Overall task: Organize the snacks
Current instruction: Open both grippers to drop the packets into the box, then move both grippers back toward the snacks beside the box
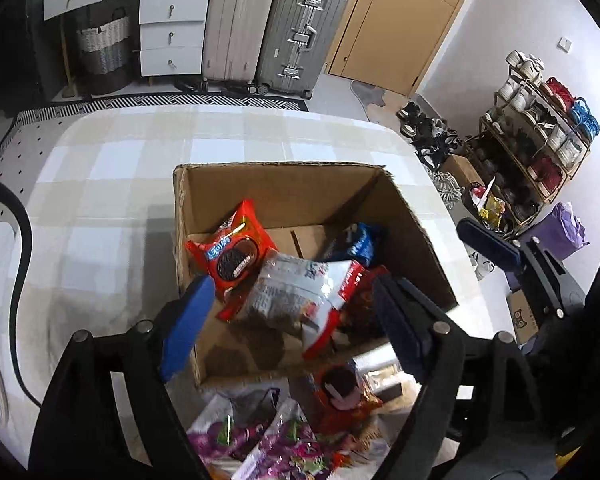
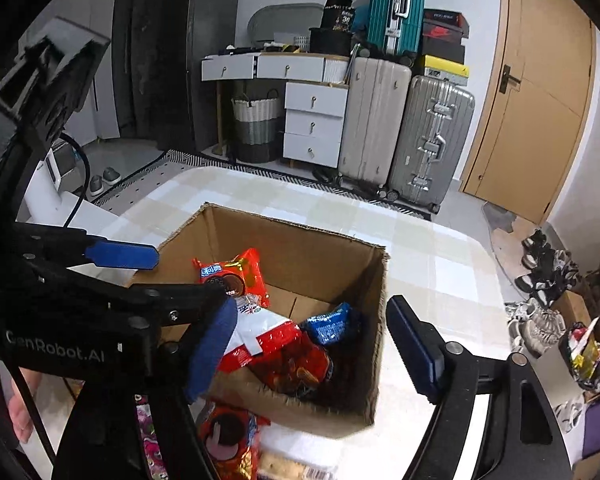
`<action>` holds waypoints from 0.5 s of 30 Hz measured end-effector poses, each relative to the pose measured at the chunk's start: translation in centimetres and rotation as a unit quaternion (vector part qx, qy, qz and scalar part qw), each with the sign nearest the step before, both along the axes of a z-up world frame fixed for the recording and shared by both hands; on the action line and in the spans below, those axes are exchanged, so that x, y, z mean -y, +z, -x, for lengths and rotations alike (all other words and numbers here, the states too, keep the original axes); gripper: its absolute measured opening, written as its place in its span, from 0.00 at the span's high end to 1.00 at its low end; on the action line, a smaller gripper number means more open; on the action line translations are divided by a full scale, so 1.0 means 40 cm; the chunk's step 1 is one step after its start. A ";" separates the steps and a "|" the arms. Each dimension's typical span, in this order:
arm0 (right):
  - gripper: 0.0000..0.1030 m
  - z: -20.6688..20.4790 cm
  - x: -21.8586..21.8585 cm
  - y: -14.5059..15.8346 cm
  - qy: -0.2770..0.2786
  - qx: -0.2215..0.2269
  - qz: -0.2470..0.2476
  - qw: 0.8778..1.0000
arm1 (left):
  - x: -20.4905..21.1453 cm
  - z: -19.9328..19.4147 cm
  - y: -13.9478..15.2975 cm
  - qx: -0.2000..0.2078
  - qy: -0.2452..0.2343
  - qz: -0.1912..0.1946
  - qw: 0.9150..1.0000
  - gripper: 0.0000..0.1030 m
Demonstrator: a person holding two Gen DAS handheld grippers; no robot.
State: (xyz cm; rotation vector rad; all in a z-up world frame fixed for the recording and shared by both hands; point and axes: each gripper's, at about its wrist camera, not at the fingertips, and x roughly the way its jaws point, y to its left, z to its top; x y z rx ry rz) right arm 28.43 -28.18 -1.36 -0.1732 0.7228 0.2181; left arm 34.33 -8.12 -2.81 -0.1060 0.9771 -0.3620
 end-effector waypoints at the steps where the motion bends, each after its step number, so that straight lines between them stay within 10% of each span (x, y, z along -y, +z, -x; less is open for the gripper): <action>1: 0.21 0.016 0.000 0.009 -0.002 0.004 0.001 1.000 | 0.001 0.013 0.009 0.004 -0.002 -0.001 1.000 0.22; 15: 0.09 0.253 0.019 0.134 -0.017 0.062 -0.020 0.998 | 0.010 0.273 0.177 0.089 -0.002 -0.029 0.996 0.18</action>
